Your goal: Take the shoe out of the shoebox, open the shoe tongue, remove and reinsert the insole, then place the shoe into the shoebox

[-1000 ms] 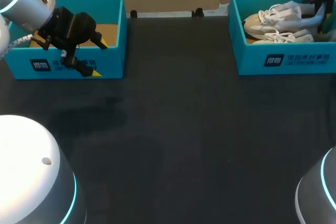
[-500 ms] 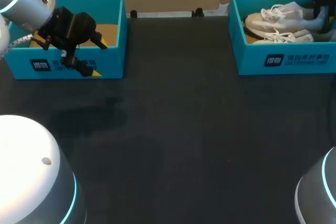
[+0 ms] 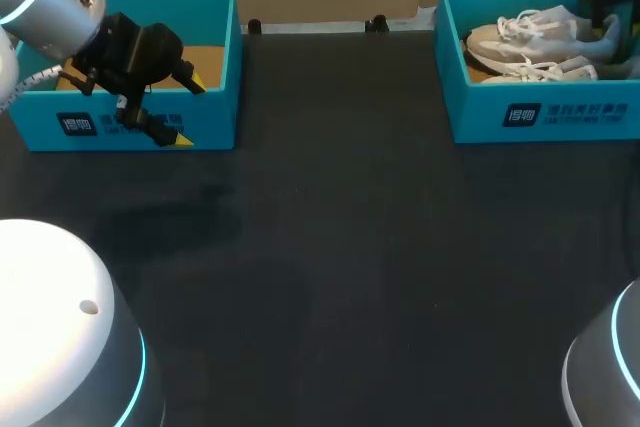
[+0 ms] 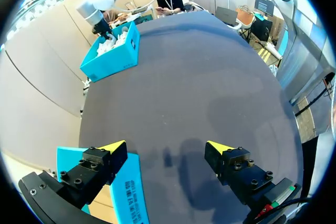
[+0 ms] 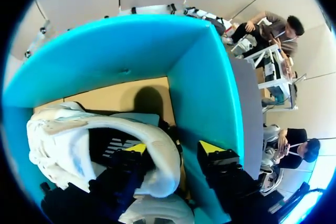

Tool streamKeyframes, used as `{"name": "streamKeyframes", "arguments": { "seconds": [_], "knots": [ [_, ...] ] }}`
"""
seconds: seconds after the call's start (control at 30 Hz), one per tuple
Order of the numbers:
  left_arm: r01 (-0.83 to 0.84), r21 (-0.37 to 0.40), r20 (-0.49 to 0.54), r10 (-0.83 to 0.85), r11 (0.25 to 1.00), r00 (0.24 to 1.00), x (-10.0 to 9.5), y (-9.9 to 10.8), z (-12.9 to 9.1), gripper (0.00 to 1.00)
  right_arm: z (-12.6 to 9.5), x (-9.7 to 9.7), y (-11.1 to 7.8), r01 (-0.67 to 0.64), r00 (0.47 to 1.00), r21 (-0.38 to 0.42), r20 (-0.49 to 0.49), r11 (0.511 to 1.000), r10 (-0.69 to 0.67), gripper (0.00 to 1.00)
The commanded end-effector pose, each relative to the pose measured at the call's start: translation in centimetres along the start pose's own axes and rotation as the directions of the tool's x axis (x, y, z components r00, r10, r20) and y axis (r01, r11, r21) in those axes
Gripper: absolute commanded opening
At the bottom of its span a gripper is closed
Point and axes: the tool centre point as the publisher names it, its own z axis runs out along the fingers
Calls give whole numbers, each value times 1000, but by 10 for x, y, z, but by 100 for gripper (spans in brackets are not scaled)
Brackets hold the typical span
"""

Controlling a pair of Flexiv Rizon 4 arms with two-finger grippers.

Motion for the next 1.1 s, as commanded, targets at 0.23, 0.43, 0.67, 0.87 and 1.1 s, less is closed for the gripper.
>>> {"name": "streamKeyframes", "arguments": {
  "seconds": [0.23,0.43,0.67,0.87,1.1],
  "knots": [
    [1,-4,-1,-1,1000,1000,0,-1,0,100,-33,2,-16,-1,1000,-12,-27,1000,0,73],
    [1,-4,-1,-1,1000,1000,0,-1,0,100,-50,7,-24,13,999,-16,-41,1000,-14,81],
    [1,-4,-1,-1,1000,1000,0,-1,0,100,-64,7,-39,8,999,-8,-51,1000,-9,83],
    [1,-4,-1,-1,1000,1000,0,-1,0,100,-82,6,-56,-8,998,-1,-61,1000,8,87],
    [94,-36,48,-92,995,995,-10,-3,-3,100,-101,9,-70,-27,995,12,-94,1000,28,100]
  ]
}}
